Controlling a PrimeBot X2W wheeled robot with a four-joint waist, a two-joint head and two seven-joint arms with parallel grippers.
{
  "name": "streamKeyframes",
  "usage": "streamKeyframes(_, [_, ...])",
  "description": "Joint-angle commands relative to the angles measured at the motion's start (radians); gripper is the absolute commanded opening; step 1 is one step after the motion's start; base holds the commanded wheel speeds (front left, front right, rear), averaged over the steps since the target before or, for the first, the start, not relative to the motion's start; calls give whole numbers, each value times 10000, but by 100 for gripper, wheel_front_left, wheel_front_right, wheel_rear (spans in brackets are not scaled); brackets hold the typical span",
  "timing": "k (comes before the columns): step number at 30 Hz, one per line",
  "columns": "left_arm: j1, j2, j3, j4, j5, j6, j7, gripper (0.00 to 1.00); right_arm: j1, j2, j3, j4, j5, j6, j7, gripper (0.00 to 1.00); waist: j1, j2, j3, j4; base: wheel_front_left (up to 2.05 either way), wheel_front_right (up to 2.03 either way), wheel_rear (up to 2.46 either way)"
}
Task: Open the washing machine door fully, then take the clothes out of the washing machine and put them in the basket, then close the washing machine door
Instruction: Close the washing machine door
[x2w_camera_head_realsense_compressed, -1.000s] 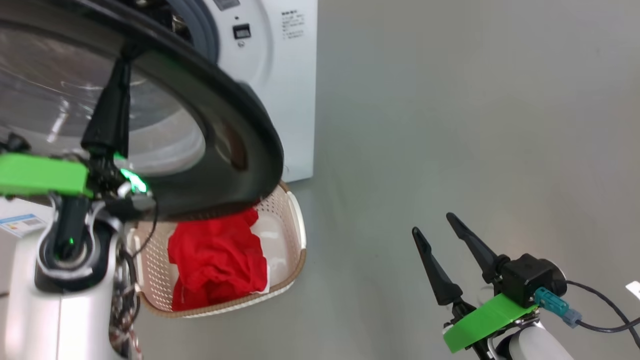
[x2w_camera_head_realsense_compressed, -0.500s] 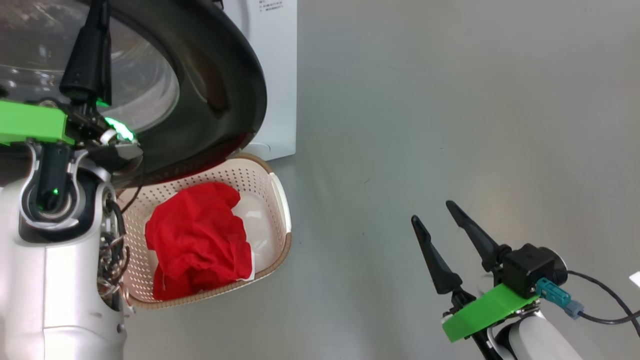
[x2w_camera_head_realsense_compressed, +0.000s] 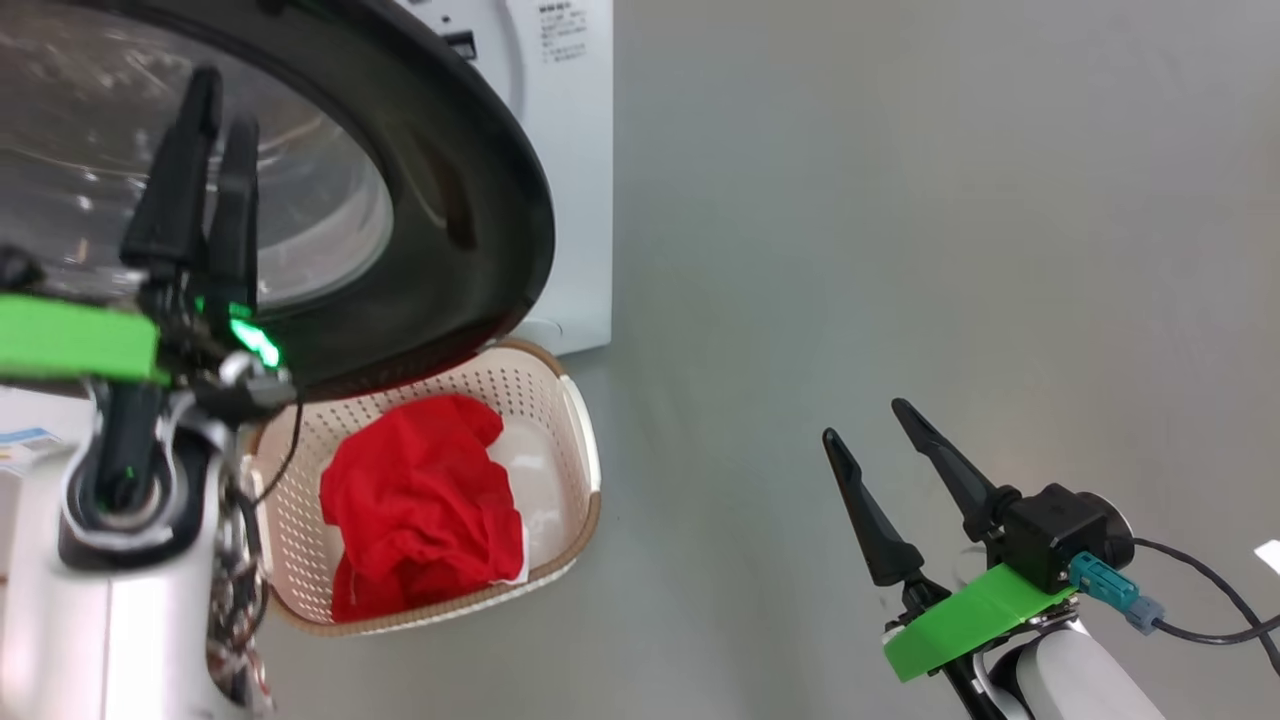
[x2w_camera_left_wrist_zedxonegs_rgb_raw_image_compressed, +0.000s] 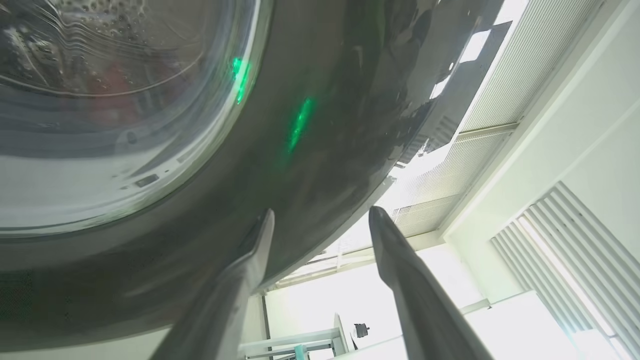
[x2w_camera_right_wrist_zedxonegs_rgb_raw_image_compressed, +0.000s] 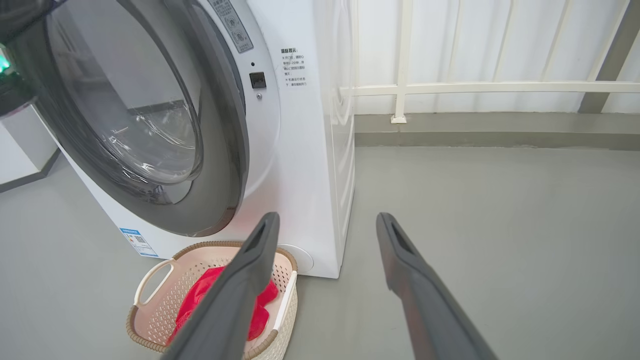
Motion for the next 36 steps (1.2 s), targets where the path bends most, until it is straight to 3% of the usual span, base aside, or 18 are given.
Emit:
streamKeyframes(1, [377,381,266,-494,293,-122,-99,100,103,7,179,-176,43,63,-65,100,-1,-1,-403,201,0,0,0])
streamKeyframes(6, [1511,554,56,-938,974,-318,-256,100,307,3,188,-104,107,63,-65,100,-1,-1,-973,392,0,0,0])
streamKeyframes(23, [5543,1901,-1037,-1799,6486,-766,-3446,100,1337,-134,-412,-244,147,63,-65,100,-1,-1,-2454,774,0,0,0])
streamKeyframes(26, [5848,2043,-1093,-1787,7181,-612,-3832,100,1396,-140,-481,-262,126,63,-65,100,-1,-1,-2564,824,0,0,0])
streamKeyframes(36, [7012,2613,-1347,-1992,11055,102,-4509,100,1641,-75,-775,-332,69,63,-65,100,-1,-1,-2973,1028,0,0,0])
